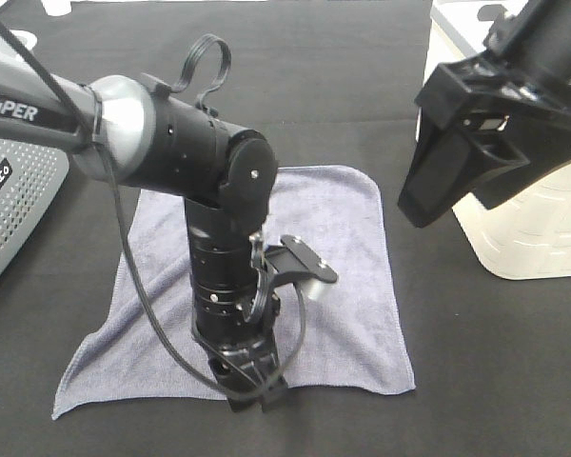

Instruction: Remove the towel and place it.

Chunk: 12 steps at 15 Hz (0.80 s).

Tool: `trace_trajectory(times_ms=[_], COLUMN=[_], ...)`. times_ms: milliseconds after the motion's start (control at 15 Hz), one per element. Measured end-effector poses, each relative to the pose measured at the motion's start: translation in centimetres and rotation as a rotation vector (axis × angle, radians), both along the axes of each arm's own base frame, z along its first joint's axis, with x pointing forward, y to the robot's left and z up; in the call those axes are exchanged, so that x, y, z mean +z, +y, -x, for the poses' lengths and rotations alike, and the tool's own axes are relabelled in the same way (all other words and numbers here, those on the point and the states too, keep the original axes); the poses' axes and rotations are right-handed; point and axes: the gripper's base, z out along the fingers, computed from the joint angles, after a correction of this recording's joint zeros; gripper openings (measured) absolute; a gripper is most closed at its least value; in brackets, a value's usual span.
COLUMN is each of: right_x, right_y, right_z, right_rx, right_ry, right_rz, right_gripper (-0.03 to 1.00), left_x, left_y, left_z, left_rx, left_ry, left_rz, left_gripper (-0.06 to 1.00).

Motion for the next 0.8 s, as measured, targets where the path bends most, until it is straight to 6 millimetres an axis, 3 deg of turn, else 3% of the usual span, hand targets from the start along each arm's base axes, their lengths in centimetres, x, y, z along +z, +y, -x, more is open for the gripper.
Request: trace_trajectory(times_ms=[333,467,533,600,667,800], right_x=[0.4,0.4,0.4,0.4,0.5,0.7], right_y=[-0.3,-0.3,-0.3,-0.3,-0.3,-0.4], right_z=[0.3,0.3,0.3,0.3,0.4,0.5], right_rx=[-0.009,-0.012,-0.015,-0.015,-0.021,-0.029], right_ry=[-0.019,-0.018,-0.016,-0.016,-0.018,-0.021], right_rz=[0.001,0.001,0.001,0.001,-0.002,-0.004], right_gripper=[0.69,0.69,0.69,0.69,0.69,0.69], left_x=[0.3,2.3,4.4,4.4,6.9,8.0], left_y=[-0.5,-1.2,-1.7,-1.7,-2.0,-2.0], left_z=[0.4,-0.5,-1.0,-1.0,-1.7,-2.0], left_rx=[-0.022,-0.033,-0.028,-0.028,0.001,0.031], left_ry=[0.009,-0.038,-0.072,-0.072,-0.111,-0.135], left_rz=[-0.009,0.026,0.051,0.051,0.038,0.016], left_gripper=[0.27,0.27,0.28,0.28,0.35,0.4])
